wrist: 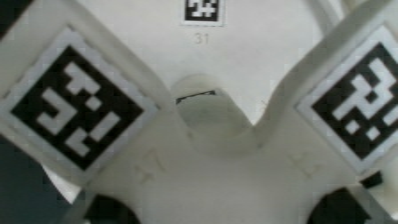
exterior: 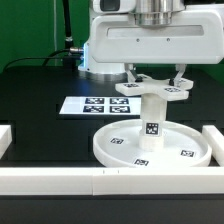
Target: Assemble round table
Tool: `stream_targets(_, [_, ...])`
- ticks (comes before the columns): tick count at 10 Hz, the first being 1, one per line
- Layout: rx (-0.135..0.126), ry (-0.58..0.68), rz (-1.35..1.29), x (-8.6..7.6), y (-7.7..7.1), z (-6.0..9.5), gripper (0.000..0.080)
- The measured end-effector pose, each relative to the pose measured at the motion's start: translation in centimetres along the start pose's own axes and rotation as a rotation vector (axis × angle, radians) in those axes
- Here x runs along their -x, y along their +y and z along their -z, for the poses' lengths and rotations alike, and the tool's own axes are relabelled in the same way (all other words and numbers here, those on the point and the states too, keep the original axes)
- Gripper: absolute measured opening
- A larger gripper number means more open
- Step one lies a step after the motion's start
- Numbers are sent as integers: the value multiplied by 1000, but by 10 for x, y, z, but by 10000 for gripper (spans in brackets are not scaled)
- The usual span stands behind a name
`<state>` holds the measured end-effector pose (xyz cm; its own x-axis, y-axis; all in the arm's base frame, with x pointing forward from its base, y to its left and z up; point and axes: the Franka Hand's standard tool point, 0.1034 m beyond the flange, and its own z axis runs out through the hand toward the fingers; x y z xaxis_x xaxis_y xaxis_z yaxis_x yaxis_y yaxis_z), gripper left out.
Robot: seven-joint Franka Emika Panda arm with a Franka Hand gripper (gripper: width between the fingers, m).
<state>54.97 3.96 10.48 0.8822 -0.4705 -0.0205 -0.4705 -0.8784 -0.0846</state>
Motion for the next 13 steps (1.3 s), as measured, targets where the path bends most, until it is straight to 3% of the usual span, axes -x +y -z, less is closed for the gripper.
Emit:
stream_targets(3, [-17, 1, -315, -1, 0, -1, 446])
stream_targets(5, [-46, 14, -568, -3, -1, -1, 446])
stream_targets(7, [-51, 20, -755, -4, -3, -1, 446])
stream_targets(11, [-72, -3, -973, -5, -2, -1, 446])
stream_targets(13, [-115, -10, -1184, -5, 0, -2, 446])
